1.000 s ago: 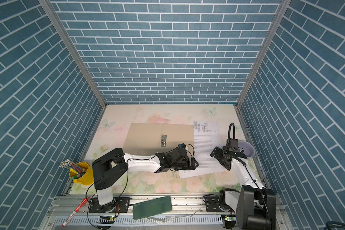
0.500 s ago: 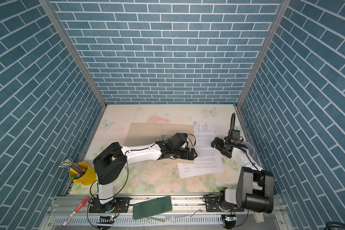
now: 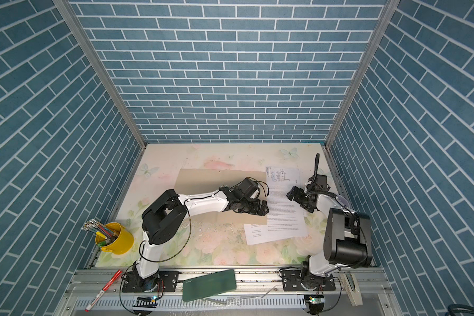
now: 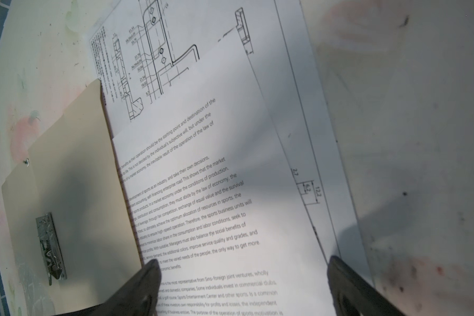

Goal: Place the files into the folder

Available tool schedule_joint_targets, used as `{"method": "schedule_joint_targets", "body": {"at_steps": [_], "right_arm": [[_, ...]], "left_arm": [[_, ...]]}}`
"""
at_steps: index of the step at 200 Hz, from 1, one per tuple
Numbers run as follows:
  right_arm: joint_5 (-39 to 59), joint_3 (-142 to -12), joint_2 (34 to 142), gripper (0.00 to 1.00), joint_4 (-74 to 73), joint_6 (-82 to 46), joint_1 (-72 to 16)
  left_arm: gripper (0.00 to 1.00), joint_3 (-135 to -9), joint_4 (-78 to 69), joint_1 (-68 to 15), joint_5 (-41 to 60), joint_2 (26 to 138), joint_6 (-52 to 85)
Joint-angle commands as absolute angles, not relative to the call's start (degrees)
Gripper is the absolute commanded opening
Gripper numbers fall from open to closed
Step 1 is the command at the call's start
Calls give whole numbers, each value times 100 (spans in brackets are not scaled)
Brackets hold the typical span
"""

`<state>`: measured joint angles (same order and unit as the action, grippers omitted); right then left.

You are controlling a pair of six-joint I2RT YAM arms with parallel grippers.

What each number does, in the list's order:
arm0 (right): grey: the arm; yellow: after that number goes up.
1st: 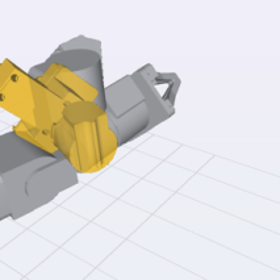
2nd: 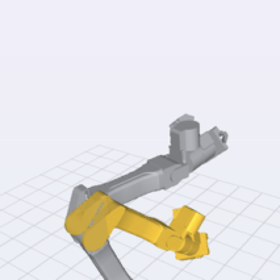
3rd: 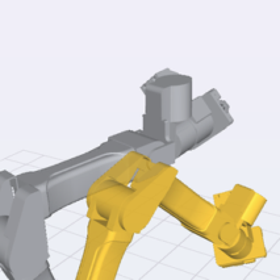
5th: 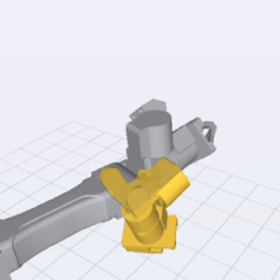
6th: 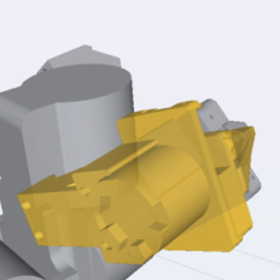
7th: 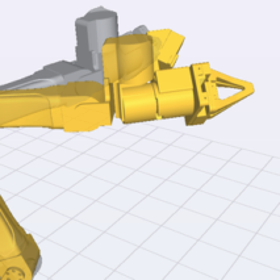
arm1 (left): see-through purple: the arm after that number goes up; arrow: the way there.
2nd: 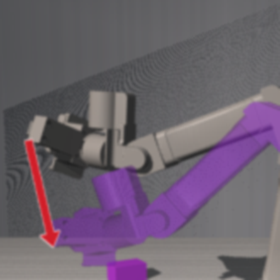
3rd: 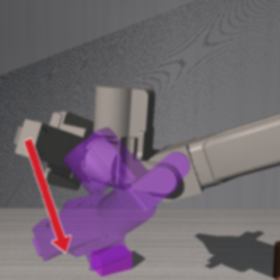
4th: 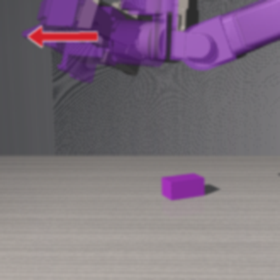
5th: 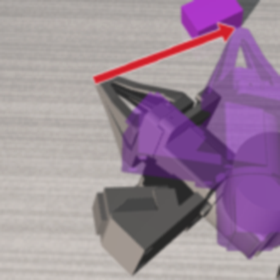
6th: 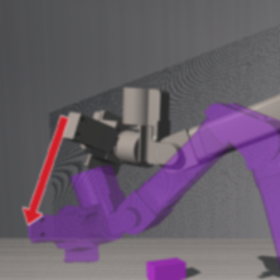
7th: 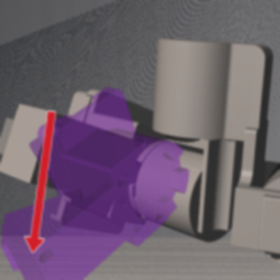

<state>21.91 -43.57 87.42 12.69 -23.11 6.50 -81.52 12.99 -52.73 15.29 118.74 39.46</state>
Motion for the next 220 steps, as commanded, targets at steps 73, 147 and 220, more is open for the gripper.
{"method": "schedule_joint_targets", "body": {"at_steps": [73, 147, 220], "right_arm": [[1986, -4519, 8988, 94, 1476, -2015, 667], [2045, -4576, 9127, 93, 1687, -1948, 662], [1916, -4699, 8253, 89, 1914, -2409, 490]], "left_arm": [[100, -7833, 1232, -4891, 1373, 12068, 3965], [100, -8224, 1372, -5090, 1545, 12172, 3840], [100, -7780, 1102, -5080, 1393, 11465, 3461]]}}
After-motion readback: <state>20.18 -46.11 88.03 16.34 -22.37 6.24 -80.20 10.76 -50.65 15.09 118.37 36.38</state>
